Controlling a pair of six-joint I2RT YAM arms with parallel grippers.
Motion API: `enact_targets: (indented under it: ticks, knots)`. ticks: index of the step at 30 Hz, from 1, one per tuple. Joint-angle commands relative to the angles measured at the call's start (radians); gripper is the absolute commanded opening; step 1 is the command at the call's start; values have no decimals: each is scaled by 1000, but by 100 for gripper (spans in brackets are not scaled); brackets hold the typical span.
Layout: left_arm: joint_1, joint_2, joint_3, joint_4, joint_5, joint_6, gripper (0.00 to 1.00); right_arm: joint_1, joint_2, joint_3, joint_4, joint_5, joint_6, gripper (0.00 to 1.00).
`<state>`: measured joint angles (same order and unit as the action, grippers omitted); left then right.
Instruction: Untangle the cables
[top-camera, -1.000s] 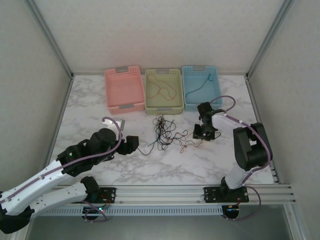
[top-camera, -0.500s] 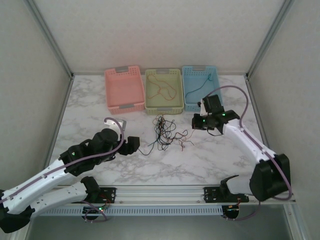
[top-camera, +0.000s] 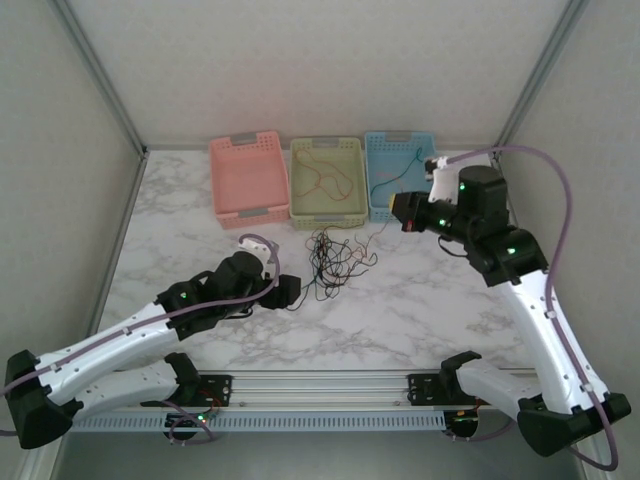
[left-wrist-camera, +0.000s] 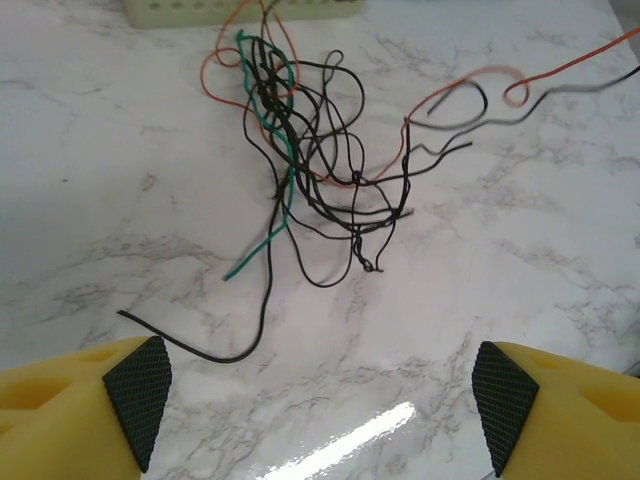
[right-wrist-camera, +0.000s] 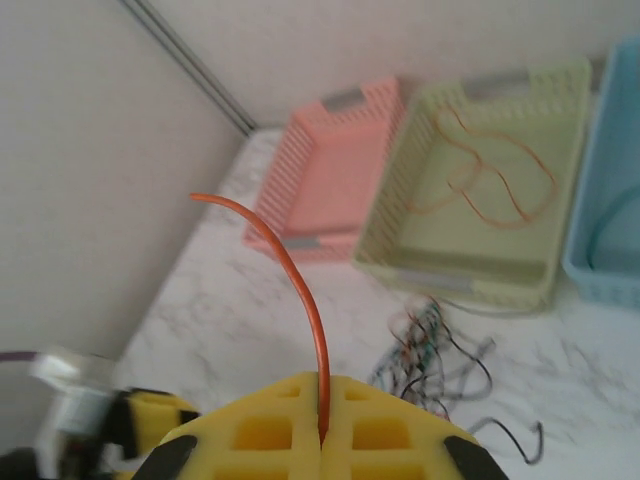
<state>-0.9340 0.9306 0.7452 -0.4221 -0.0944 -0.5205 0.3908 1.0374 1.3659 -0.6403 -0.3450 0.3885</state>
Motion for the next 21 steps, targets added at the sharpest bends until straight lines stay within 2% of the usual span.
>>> enact_targets:
  ticks: [1, 8, 15, 21]
  knots:
    - [9, 13, -12, 87, 74, 6, 81, 7, -1, 125, 15, -59, 56, 0]
    - [9, 20, -19, 167, 169, 55, 81, 6, 77, 352, 136, -145, 132, 0]
    - [8, 20, 11, 221, 226, 104, 80, 7, 186, 498, 151, -170, 205, 0]
    - [7, 113, 216, 197, 198, 292, 80, 7, 246, 571, 154, -208, 260, 0]
